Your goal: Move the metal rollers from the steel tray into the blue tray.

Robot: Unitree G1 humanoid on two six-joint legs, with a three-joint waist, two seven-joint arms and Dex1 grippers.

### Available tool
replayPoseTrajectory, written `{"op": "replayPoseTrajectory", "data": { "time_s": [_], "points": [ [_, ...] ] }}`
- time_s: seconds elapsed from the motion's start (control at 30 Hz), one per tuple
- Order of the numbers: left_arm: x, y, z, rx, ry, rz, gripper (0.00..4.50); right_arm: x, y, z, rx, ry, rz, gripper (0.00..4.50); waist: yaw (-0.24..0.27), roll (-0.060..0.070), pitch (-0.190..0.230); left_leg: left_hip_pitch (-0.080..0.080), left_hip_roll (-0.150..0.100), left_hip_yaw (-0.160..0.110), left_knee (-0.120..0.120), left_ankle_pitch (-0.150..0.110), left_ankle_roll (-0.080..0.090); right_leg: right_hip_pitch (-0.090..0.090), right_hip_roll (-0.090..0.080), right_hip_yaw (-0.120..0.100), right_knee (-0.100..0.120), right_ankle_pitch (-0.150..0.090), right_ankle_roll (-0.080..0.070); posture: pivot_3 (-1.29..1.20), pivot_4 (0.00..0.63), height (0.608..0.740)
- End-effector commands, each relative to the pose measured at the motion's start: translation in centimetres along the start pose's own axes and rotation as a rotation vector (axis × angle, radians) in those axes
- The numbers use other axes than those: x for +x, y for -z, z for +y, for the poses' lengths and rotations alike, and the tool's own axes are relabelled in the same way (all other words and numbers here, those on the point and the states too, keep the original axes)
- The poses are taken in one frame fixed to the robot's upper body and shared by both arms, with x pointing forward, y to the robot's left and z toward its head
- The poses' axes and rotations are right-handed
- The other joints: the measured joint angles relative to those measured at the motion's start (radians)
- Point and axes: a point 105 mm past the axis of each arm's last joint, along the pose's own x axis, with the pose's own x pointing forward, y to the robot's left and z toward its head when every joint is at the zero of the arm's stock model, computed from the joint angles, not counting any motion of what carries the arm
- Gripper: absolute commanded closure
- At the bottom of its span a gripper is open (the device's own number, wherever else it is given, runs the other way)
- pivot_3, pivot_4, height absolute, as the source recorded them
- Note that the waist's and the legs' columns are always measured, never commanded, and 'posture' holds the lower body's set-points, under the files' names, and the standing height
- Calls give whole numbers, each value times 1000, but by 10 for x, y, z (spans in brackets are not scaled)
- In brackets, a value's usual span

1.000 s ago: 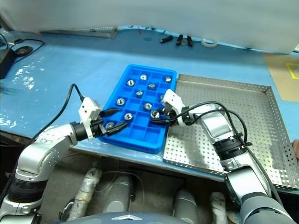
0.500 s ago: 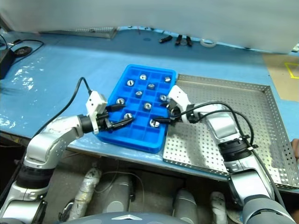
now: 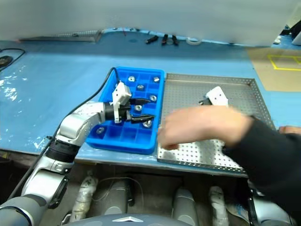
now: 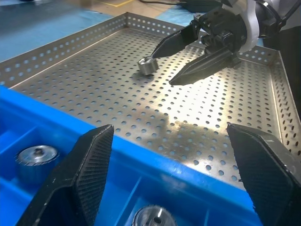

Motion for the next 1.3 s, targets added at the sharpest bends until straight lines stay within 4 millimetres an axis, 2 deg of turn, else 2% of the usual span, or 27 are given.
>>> {"op": "replayPoseTrajectory", "data": {
  "time_s": [0.03,0.2,0.33,0.93,1.0,1.13,1.3],
  "points": [
    [2,-12,-1,53,30,-19,452,-11,-11,-1,-5,34,-54,577,-10,0,0,0,0,0,0,-2,3,0,0,0,0,0,0,-182,150,740],
    [2,-13,0,56,39,-16,452,-12,-4,-5,16,65,-47,577,-19,0,0,0,0,1,4,-3,6,1,-1,2,1,0,-1,-180,150,740],
    [0,-12,0,54,35,-12,452,-11,-6,-6,19,65,-54,577,-26,0,0,0,-1,2,11,-5,10,2,-1,4,2,1,-1,-176,150,740],
    [-15,-13,4,56,-28,-11,452,3,-8,1,10,13,-58,577,-12,0,0,0,-1,3,11,-6,10,2,-2,6,2,1,-2,-111,150,740],
    [-18,-17,8,55,-52,-27,452,3,-8,1,10,11,-57,577,-7,0,0,0,-1,3,11,-6,10,1,-1,6,2,1,-2,-110,150,740],
    [-26,-36,27,24,-138,-109,452,4,-7,3,10,5,-56,577,-6,0,0,0,-1,3,11,-6,10,1,-1,6,2,1,-2,-109,150,740],
    [-30,-59,35,-47,-169,-220,452,4,-7,4,11,-1,-54,577,-6,0,0,0,-1,3,11,-6,10,1,-2,7,4,1,-2,-108,150,740]
  ]
}}
